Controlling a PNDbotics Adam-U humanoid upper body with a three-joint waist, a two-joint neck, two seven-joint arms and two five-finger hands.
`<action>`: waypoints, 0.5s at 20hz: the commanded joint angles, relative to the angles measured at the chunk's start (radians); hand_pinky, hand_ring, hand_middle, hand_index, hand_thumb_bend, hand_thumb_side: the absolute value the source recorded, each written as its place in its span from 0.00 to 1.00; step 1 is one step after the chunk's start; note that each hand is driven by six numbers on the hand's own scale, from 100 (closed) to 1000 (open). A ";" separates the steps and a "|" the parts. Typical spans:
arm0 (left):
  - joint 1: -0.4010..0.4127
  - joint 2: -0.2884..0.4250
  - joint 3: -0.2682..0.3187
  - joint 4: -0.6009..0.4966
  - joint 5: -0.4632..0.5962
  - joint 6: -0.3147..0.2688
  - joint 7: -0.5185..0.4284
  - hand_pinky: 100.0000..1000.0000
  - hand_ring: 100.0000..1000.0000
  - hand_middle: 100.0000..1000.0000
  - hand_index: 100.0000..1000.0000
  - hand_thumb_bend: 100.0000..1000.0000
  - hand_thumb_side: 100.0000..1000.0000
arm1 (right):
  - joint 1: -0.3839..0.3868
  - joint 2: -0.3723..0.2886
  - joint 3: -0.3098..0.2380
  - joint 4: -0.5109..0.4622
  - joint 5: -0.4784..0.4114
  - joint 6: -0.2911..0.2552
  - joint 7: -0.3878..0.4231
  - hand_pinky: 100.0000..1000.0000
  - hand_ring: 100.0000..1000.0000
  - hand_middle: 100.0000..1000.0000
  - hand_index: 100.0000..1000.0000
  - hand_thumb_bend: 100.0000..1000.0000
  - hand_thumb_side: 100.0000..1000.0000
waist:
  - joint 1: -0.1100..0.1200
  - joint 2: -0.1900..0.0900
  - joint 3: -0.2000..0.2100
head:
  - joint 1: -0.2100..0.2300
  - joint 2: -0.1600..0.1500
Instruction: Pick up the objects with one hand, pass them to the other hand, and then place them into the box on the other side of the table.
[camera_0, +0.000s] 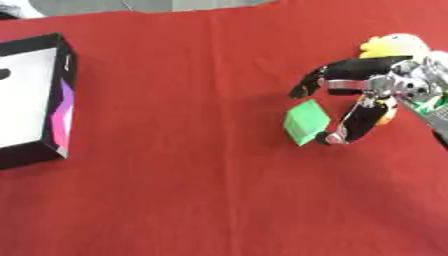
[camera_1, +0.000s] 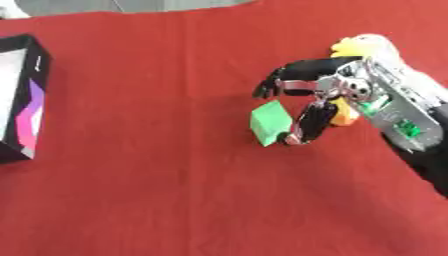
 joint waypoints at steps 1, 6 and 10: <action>-0.015 0.012 0.005 -0.020 0.001 0.000 -0.003 0.76 0.83 0.83 0.74 0.00 0.83 | -0.017 -0.008 -0.005 0.004 0.008 -0.008 -0.004 0.89 0.84 0.80 0.88 0.29 0.08 | 0.013 -0.001 0.000 | -0.003 -0.014; -0.017 0.012 0.005 -0.021 0.002 0.000 -0.003 0.76 0.83 0.83 0.74 0.00 0.83 | -0.016 -0.007 -0.004 0.009 0.010 -0.015 -0.011 0.88 0.83 0.77 0.81 0.27 0.06 | 0.013 0.000 0.000 | 0.001 -0.019; -0.017 0.012 0.004 -0.021 0.001 0.000 -0.004 0.77 0.83 0.83 0.74 0.00 0.83 | -0.014 -0.004 -0.002 0.003 -0.007 -0.016 -0.022 0.87 0.82 0.73 0.74 0.25 0.04 | 0.012 -0.001 0.000 | 0.009 -0.022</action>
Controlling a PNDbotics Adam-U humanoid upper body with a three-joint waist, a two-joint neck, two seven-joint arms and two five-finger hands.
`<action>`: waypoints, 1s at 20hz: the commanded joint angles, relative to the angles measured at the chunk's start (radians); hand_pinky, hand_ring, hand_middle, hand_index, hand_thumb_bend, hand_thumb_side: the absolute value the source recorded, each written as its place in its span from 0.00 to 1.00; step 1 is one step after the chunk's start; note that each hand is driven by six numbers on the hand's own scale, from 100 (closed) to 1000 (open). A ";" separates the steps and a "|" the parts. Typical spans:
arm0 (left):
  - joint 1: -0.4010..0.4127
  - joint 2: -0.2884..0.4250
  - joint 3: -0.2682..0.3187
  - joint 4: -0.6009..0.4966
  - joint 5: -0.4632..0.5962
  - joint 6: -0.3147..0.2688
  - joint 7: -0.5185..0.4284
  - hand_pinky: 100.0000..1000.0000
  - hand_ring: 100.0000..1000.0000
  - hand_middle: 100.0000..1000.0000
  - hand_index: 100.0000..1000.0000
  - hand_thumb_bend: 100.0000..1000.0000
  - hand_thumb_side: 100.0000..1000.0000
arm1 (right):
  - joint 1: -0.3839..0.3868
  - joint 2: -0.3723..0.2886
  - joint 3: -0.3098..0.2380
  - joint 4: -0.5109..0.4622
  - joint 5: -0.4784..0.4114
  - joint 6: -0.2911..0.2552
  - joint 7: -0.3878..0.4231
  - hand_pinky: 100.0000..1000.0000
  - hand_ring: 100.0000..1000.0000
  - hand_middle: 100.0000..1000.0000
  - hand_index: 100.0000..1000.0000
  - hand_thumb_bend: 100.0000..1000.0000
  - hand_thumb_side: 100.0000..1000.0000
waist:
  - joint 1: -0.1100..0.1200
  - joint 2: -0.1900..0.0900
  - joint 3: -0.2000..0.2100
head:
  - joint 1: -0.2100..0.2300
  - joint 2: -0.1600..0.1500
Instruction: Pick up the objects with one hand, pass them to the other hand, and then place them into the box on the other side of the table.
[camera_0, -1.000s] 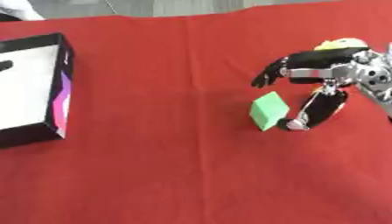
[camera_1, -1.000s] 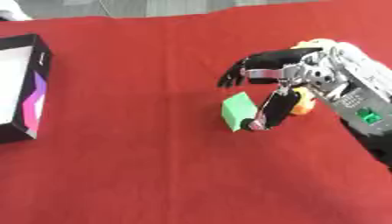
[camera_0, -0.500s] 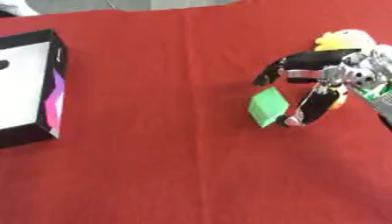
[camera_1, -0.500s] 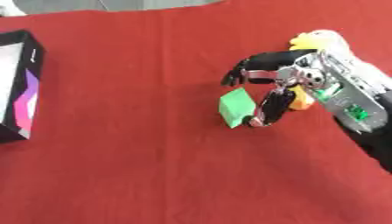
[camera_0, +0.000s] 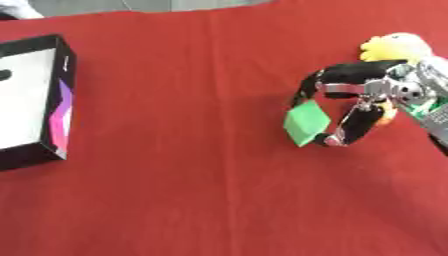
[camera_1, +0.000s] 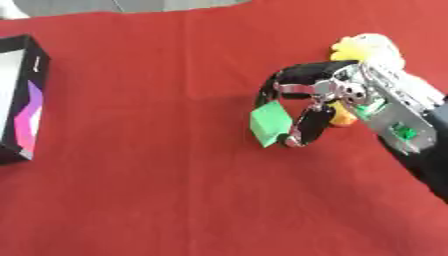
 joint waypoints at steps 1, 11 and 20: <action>-0.013 0.019 0.004 -0.021 0.001 0.000 -0.004 0.77 0.83 0.83 0.74 0.00 0.83 | -0.013 -0.011 -0.007 -0.012 -0.014 -0.002 -0.009 0.87 0.82 0.72 0.73 0.25 0.04 | 0.009 -0.006 0.000 | 0.008 -0.018; -0.015 0.019 0.003 -0.022 0.001 0.000 -0.005 0.77 0.83 0.83 0.74 0.00 0.83 | -0.005 -0.011 -0.004 -0.018 -0.029 0.008 -0.017 0.85 0.75 0.56 0.62 0.20 0.00 | 0.005 -0.009 0.002 | 0.017 -0.024; -0.017 0.017 0.000 -0.022 0.001 0.001 -0.009 0.77 0.83 0.83 0.74 0.00 0.83 | 0.003 -0.008 -0.001 -0.006 -0.027 0.013 -0.036 0.83 0.71 0.51 0.56 0.10 0.00 | 0.004 -0.010 0.004 | 0.013 -0.026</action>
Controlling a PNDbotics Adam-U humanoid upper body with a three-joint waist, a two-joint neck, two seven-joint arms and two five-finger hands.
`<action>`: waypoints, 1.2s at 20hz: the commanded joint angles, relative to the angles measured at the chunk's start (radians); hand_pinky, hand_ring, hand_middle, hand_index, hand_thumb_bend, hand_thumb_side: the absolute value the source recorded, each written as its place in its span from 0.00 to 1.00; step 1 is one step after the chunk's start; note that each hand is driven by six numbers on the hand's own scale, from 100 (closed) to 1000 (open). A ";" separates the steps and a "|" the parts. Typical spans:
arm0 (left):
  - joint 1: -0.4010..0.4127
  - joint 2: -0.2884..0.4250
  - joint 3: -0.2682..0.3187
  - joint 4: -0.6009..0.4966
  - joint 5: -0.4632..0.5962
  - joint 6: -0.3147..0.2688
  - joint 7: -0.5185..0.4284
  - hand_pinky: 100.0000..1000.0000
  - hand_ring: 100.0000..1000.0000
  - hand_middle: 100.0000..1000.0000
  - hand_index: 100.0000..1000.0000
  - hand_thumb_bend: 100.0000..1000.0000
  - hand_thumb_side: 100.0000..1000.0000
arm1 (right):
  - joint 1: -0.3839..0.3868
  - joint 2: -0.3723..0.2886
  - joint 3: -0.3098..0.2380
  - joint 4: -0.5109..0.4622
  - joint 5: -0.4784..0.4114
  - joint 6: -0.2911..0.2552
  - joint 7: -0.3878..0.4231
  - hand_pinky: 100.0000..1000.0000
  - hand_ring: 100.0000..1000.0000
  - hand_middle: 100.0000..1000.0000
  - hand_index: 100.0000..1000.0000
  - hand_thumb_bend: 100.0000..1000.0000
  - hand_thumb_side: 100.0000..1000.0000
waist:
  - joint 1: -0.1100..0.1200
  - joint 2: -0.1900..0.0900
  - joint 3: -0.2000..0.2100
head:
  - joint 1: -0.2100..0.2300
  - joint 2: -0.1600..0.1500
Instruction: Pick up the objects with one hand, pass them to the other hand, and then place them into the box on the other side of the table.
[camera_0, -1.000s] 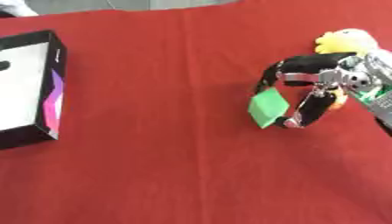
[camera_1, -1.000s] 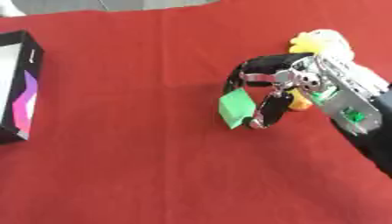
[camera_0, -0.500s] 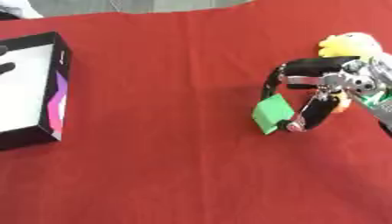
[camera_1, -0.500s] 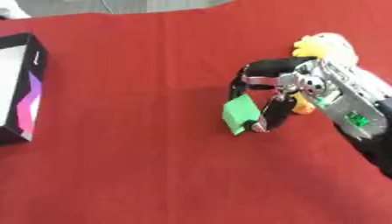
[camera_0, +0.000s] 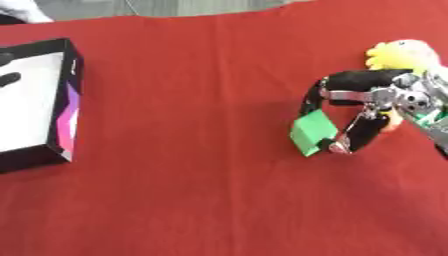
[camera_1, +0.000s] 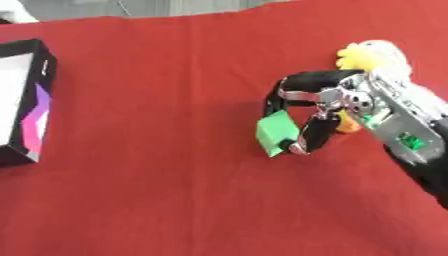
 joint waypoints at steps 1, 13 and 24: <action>-0.015 0.018 0.001 -0.021 0.001 -0.002 -0.004 0.77 0.83 0.83 0.74 0.00 0.83 | -0.006 -0.009 -0.004 -0.006 -0.003 0.004 -0.011 0.82 0.71 0.50 0.56 0.10 0.00 | 0.004 -0.010 0.002 | -0.001 -0.010; -0.016 0.018 0.000 -0.022 0.001 -0.002 -0.006 0.77 0.83 0.83 0.74 0.00 0.83 | -0.001 -0.006 -0.003 0.004 -0.008 0.007 -0.022 0.81 0.69 0.49 0.55 0.11 0.00 | 0.003 -0.010 0.002 | -0.005 -0.018; -0.014 0.024 0.014 -0.036 -0.008 -0.014 0.015 0.77 0.83 0.83 0.75 0.00 0.80 | -0.012 -0.003 -0.103 -0.172 -0.266 0.149 -0.197 0.66 0.61 0.43 0.49 0.00 0.00 | 0.003 -0.028 -0.022 | -0.008 -0.011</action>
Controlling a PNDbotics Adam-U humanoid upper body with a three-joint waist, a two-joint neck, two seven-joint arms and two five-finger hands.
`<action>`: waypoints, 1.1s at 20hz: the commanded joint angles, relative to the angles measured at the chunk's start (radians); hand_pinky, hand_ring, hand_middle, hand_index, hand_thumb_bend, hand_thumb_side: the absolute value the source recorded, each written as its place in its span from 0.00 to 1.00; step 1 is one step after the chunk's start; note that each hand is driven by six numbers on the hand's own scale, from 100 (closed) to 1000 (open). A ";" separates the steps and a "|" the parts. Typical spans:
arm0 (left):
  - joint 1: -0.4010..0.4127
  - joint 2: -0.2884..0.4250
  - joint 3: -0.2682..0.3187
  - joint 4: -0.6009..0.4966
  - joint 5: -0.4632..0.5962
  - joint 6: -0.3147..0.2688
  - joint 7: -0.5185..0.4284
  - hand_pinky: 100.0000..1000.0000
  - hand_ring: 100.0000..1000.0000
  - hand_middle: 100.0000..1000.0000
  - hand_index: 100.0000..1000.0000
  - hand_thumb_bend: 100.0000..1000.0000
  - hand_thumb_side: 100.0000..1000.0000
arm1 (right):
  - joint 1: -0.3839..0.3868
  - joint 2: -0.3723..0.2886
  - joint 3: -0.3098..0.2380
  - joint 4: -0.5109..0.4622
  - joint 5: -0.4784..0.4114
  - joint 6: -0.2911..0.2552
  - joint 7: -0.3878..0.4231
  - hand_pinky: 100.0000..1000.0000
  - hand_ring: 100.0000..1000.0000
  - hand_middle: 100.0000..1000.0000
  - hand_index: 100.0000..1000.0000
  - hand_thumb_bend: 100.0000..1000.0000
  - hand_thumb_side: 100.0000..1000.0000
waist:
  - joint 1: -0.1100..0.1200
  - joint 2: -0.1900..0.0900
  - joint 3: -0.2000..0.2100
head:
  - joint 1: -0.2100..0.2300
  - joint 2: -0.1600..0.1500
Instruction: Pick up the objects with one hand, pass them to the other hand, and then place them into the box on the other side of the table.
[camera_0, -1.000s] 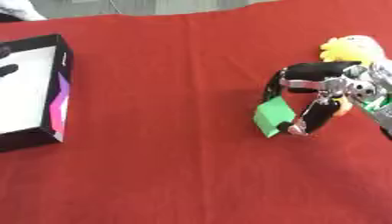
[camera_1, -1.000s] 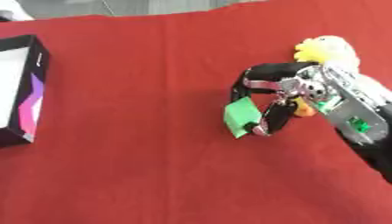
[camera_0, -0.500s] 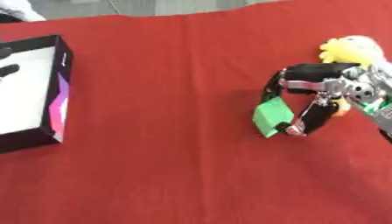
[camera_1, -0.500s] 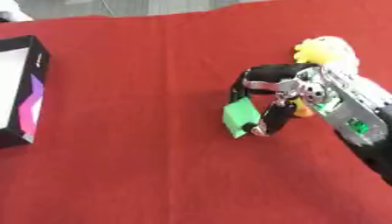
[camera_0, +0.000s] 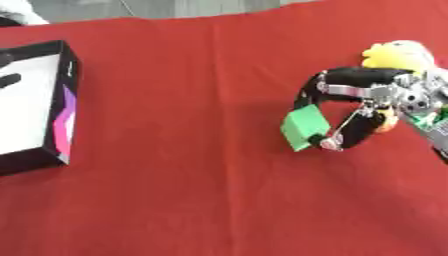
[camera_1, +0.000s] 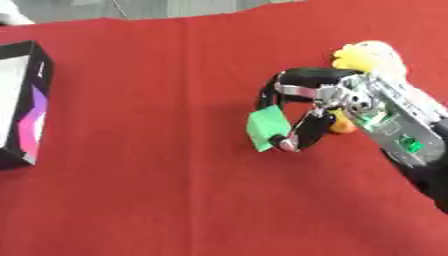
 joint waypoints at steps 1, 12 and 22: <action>-0.014 0.024 0.019 -0.036 -0.010 -0.012 0.016 0.77 0.83 0.83 0.75 0.00 0.79 | -0.022 -0.014 -0.053 -0.077 -0.110 0.051 -0.068 0.65 0.61 0.42 0.49 0.00 0.00 | 0.002 -0.031 -0.004 | -0.007 -0.008; -0.112 0.145 -0.011 -0.117 -0.093 -0.051 0.035 0.78 0.83 0.83 0.75 0.00 0.68 | -0.015 0.033 -0.053 -0.088 -0.336 0.134 -0.333 0.56 0.59 0.43 0.51 0.00 0.00 | 0.008 -0.080 0.004 | -0.010 0.023; -0.282 0.258 -0.166 -0.076 -0.171 -0.001 -0.164 0.78 0.83 0.83 0.77 0.00 0.62 | -0.021 0.090 -0.003 -0.088 -0.532 0.217 -0.570 0.54 0.58 0.43 0.52 0.00 0.04 | 0.023 -0.102 0.019 | -0.014 0.030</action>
